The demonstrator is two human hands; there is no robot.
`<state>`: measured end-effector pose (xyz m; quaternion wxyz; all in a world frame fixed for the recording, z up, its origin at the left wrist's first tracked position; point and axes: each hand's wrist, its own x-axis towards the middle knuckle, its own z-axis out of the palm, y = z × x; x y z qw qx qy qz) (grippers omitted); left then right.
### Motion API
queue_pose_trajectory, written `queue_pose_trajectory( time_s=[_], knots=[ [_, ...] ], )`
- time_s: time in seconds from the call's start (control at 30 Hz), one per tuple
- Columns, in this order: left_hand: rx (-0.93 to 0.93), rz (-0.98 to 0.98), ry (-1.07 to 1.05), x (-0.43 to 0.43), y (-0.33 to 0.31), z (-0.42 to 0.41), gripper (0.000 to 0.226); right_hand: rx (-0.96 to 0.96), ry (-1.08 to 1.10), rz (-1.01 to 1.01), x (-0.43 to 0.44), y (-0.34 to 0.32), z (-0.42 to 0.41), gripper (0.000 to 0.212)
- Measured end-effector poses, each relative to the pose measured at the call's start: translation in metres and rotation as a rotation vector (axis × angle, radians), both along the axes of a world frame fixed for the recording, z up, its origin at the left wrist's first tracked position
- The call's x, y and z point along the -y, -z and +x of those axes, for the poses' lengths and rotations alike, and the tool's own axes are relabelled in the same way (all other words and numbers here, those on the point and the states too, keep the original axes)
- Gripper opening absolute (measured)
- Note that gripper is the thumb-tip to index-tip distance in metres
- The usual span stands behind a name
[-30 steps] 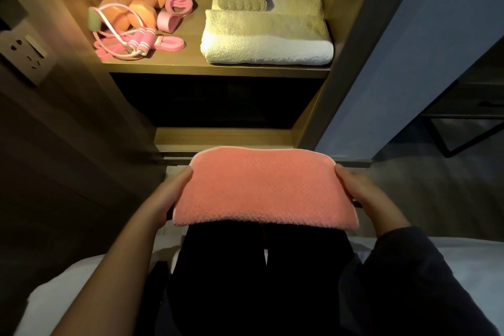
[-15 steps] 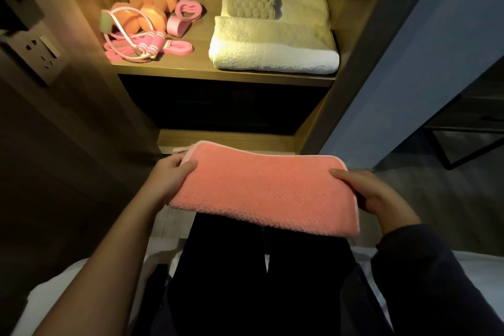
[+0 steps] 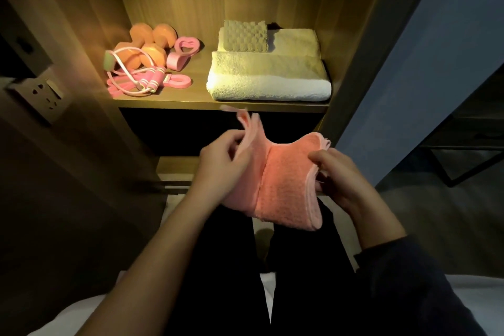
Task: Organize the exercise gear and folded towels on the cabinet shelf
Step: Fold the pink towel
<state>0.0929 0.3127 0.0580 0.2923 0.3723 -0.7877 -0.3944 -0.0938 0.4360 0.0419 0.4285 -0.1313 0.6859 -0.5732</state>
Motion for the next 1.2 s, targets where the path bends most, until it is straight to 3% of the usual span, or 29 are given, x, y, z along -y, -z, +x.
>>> queue_pose_trajectory(
  time_s=[0.17, 0.33, 0.5, 0.6, 0.7, 0.77, 0.83, 0.9, 0.97, 1.03, 1.1, 1.2],
  knots=[
    [-0.039, -0.015, 0.138, -0.026, 0.013, -0.022, 0.036, -0.005, -0.072, -0.160, 0.012, -0.006, 0.022, 0.014],
    [-0.046, 0.002, 0.172, -0.031, 0.025, -0.024, 0.035, -0.069, -0.091, -0.167, 0.010, -0.003, 0.030, 0.019],
    [-0.036, -0.023, 0.189, -0.031, 0.030, -0.021, 0.037, -0.001, -0.119, -0.183, 0.008, 0.001, 0.032, 0.019],
    [-0.047, -0.003, 0.199, -0.031, 0.030, -0.020, 0.051, 0.064, -0.100, -0.222, 0.010, 0.001, 0.035, 0.024],
    [-0.053, -0.009, 0.182, -0.027, 0.030, -0.020, 0.043, 0.089, -0.096, -0.244, 0.011, 0.000, 0.037, 0.024],
    [-0.071, 0.050, 0.190, -0.021, 0.028, -0.017, 0.041, 0.007, -0.080, -0.216, 0.008, 0.002, 0.034, 0.021],
    [-0.054, 0.104, 0.245, -0.013, 0.022, -0.012, 0.039, -0.284, -0.085, -0.158, 0.003, 0.004, 0.026, 0.020],
    [-0.034, 0.104, 0.325, -0.004, 0.014, -0.008, 0.038, -0.555, -0.177, -0.149, -0.003, 0.002, 0.015, 0.053],
    [-0.010, 0.065, 0.412, 0.004, 0.003, -0.005, 0.038, -0.625, -0.351, -0.188, -0.006, -0.004, 0.005, 0.086],
    [0.032, 0.024, 0.508, 0.011, -0.009, -0.004, 0.037, -0.635, -0.521, -0.208, -0.005, -0.011, -0.001, 0.096],
    [0.066, -0.006, 0.570, 0.016, -0.019, -0.005, 0.035, -0.648, -0.595, -0.186, -0.002, -0.018, -0.003, 0.083],
    [0.100, -0.027, 0.550, 0.021, -0.023, -0.004, 0.034, -0.590, -0.525, -0.238, 0.000, -0.016, -0.003, 0.040]
  ],
)
